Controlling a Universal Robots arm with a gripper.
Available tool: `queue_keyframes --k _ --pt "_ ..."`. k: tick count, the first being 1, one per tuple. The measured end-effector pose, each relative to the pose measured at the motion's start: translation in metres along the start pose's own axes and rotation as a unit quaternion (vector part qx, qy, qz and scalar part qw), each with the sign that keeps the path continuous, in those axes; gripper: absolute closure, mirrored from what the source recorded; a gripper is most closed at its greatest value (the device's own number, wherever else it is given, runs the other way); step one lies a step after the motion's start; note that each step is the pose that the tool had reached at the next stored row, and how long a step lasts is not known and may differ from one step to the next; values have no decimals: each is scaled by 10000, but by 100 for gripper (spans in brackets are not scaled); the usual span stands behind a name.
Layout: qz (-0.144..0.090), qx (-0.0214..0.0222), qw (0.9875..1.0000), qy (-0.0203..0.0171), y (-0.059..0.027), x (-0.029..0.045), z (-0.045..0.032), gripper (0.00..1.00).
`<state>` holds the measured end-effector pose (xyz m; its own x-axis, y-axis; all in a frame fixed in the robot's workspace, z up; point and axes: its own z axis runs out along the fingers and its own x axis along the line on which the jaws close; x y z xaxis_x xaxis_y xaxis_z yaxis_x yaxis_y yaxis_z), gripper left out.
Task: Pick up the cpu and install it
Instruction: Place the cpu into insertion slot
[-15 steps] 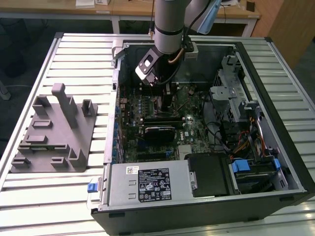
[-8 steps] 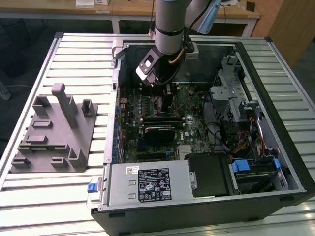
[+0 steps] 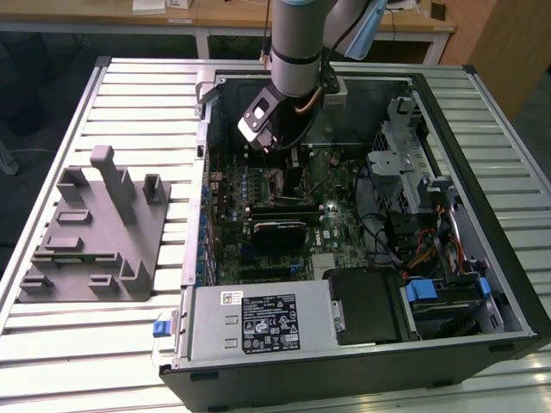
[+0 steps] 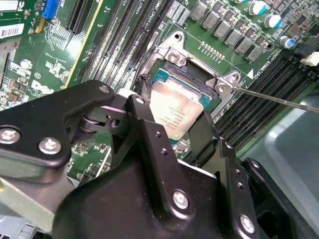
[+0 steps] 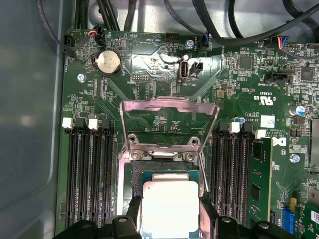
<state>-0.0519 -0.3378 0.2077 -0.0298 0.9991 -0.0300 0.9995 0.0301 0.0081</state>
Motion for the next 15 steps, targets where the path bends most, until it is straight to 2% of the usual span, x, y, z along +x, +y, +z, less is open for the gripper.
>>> queue_keyframes --k 15 --pt "0 0 10000 0 0 32 91 46"
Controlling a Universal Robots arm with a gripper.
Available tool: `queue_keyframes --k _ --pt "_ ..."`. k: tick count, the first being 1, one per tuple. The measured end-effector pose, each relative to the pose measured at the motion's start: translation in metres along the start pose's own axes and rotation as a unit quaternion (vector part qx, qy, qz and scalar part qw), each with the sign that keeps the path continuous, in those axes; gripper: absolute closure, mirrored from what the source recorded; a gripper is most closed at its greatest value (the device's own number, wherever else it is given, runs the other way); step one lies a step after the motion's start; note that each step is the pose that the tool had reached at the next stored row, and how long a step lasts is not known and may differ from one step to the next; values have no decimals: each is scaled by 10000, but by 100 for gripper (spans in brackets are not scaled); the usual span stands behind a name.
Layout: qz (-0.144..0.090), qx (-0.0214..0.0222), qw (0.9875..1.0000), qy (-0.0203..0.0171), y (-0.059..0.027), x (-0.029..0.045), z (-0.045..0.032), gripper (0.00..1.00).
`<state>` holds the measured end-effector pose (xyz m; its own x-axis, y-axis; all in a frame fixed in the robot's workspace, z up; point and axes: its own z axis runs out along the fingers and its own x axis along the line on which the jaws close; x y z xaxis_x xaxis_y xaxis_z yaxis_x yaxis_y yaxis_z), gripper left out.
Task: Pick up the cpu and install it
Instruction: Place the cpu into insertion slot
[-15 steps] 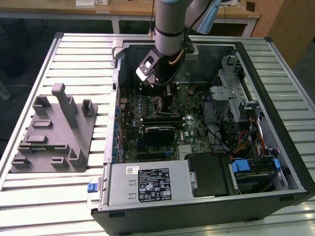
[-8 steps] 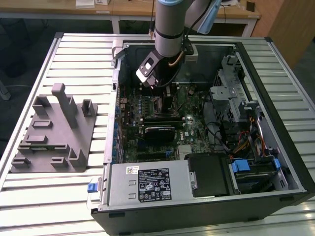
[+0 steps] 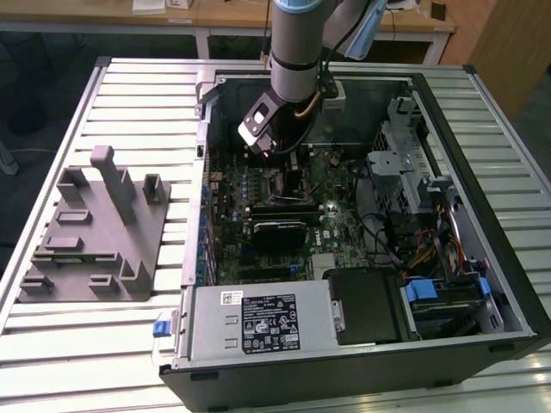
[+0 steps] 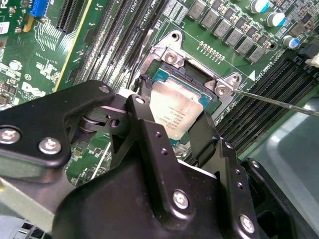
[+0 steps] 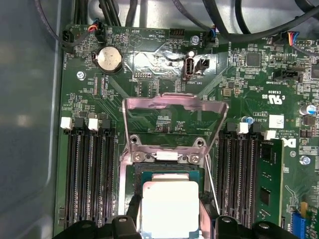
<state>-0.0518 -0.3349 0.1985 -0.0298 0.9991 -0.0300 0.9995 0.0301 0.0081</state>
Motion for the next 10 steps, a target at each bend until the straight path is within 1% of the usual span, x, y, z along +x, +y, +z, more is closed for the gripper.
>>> queue_keyframes --k 10 --pt "134 4 9999 -2 0 12 33 46"
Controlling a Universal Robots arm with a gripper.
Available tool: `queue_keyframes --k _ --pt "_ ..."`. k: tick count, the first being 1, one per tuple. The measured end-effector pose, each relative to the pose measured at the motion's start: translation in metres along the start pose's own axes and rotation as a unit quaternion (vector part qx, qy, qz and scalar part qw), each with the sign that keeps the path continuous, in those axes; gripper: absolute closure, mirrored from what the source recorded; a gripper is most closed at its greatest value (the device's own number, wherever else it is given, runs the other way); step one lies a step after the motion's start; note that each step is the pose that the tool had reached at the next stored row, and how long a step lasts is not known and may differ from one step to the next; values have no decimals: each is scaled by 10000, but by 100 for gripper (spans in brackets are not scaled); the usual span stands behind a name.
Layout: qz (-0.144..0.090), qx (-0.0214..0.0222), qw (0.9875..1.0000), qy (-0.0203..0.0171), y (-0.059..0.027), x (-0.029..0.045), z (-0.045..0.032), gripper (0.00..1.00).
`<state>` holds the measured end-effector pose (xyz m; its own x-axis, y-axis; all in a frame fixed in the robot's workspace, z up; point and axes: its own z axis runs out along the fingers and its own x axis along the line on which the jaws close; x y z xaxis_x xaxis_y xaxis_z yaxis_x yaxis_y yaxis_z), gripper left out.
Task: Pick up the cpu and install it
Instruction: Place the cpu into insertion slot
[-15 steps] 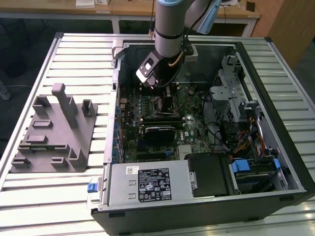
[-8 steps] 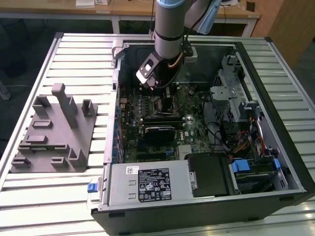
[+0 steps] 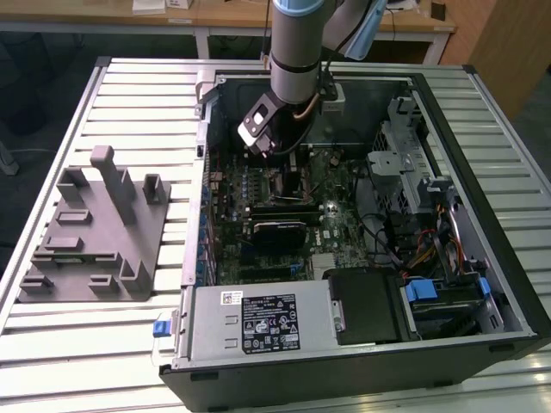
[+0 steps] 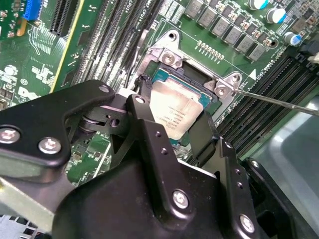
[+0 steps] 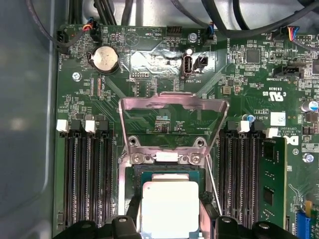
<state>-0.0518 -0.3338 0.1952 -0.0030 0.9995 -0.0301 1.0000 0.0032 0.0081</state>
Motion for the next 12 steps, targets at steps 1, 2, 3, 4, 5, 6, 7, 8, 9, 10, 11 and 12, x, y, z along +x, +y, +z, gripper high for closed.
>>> queue_keyframes --k 1,2,3,4,5,6,7,8,9,10,11,12 --pt "6 0 10000 0 0 6 3 46" --pt "12 0 10000 0 0 12 5 46" --pt "19 0 10000 0 0 16 7 46" --pt "24 0 10000 1 2 19 9 46" --pt "30 0 10000 1 4 21 11 46" --pt "35 1 10000 -1 7 21 12 46" --pt "41 2 10000 -1 10 21 14 46" --pt "47 2 10000 -1 11 22 16 46" --pt "53 2 10000 -1 11 22 17 46" --pt "55 2 10000 -1 12 22 17 46" --pt "55 2 10000 -1 12 22 18 46" --pt "55 2 10000 0 12 22 18 46"
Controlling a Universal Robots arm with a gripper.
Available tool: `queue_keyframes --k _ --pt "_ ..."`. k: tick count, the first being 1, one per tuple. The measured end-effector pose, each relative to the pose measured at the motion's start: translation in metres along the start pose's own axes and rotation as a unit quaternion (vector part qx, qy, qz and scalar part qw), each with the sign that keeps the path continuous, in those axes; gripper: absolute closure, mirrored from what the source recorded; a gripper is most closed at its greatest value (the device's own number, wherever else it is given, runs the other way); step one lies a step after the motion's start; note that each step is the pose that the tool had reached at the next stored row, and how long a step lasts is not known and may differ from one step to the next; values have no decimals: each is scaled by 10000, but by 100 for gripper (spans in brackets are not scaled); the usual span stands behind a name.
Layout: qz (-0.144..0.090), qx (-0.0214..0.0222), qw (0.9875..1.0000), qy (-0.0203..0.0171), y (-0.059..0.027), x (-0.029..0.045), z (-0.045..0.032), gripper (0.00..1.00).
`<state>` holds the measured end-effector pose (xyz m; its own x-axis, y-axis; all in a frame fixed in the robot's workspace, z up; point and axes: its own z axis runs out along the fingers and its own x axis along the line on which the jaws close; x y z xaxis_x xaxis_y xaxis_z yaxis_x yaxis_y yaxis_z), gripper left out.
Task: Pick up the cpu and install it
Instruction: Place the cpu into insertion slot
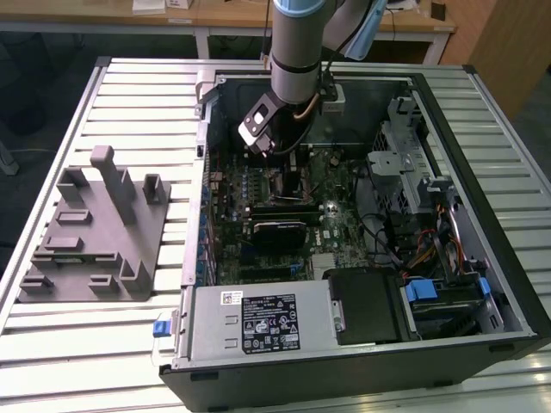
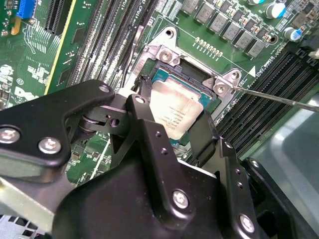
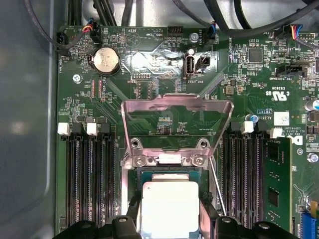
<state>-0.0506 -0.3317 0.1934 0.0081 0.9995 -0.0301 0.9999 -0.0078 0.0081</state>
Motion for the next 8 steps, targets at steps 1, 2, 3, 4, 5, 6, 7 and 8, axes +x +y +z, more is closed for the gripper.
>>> queue_keyframes --k 1,2,3,4,5,6,7,8 --pt "0 0 10000 0 0 0 0 46" --pt "0 0 10000 0 0 0 1 46" --pt "0 -1 10000 1 0 0 4 46" --pt "0 0 10000 1 0 0 5 46" --pt "0 0 10000 0 0 0 5 46" --pt "0 0 10000 0 0 0 5 46" --pt "0 0 10000 0 0 0 4 46" --pt "0 0 10000 0 0 0 5 46"
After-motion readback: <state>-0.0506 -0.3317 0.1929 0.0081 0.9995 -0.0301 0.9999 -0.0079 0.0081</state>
